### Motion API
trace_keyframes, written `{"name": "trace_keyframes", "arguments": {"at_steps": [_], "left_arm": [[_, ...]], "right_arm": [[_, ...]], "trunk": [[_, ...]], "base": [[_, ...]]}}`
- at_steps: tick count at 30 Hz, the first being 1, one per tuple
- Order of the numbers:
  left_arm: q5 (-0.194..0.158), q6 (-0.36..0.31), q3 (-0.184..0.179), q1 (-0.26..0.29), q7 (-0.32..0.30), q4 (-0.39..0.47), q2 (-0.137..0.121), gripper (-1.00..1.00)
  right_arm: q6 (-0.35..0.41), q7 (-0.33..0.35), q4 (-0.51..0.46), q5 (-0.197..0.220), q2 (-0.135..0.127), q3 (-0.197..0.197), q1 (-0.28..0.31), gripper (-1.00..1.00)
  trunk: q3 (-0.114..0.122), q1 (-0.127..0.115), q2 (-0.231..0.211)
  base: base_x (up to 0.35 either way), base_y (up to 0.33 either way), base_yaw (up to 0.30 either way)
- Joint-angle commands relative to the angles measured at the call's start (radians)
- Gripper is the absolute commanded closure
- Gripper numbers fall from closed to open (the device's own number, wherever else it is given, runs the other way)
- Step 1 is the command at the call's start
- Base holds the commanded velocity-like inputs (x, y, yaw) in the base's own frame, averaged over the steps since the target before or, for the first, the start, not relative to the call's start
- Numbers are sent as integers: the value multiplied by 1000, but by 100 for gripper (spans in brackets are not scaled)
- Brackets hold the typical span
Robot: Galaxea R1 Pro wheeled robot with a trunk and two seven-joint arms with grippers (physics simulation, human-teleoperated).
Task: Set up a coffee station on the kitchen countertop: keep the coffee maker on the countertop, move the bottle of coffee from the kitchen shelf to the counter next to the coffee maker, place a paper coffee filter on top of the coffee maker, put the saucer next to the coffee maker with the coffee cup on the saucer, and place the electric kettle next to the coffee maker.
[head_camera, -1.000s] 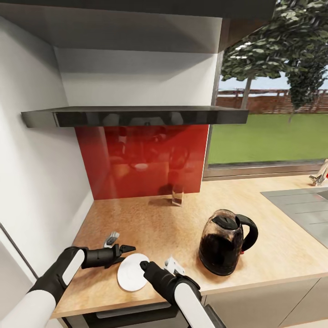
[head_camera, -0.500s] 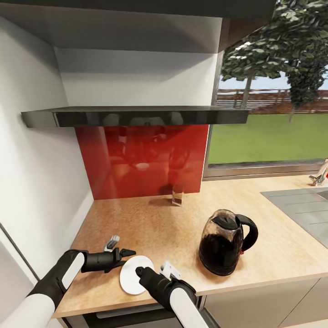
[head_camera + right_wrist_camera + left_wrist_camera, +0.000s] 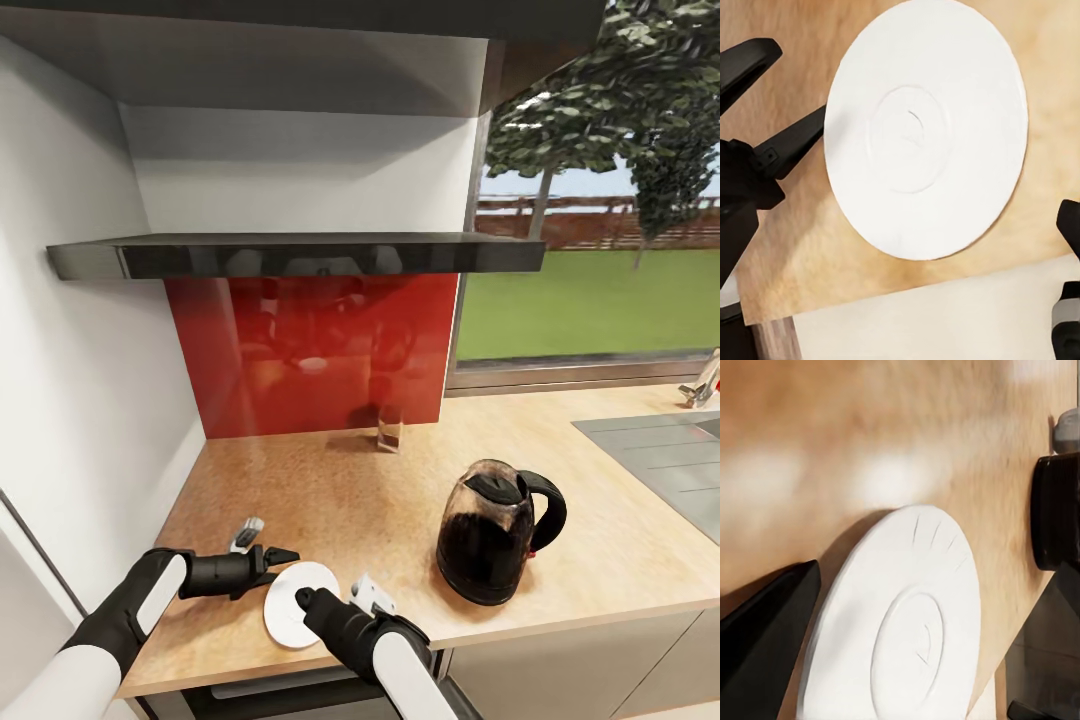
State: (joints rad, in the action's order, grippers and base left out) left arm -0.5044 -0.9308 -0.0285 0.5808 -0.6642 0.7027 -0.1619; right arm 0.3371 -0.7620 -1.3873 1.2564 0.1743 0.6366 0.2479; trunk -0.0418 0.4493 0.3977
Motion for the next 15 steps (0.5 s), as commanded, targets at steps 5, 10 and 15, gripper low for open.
{"name": "trace_keyframes", "arguments": {"at_steps": [5, 10, 15], "left_arm": [[8, -2, -4, 1, 1, 0, 11, -100], [9, -2, -4, 1, 1, 0, 22, -100], [9, -2, -4, 1, 1, 0, 24, -100]], "right_arm": [[3, -7, 7, 6, 0, 0, 1, -100], [3, -7, 19, 6, 0, 0, 1, -100], [3, -7, 28, 6, 0, 0, 1, -100]], "trunk": [[-3, 1, 2], [-3, 1, 2], [-3, 1, 2]], "base": [[0, 0, 0], [0, 0, 0], [0, 0, 0]]}}
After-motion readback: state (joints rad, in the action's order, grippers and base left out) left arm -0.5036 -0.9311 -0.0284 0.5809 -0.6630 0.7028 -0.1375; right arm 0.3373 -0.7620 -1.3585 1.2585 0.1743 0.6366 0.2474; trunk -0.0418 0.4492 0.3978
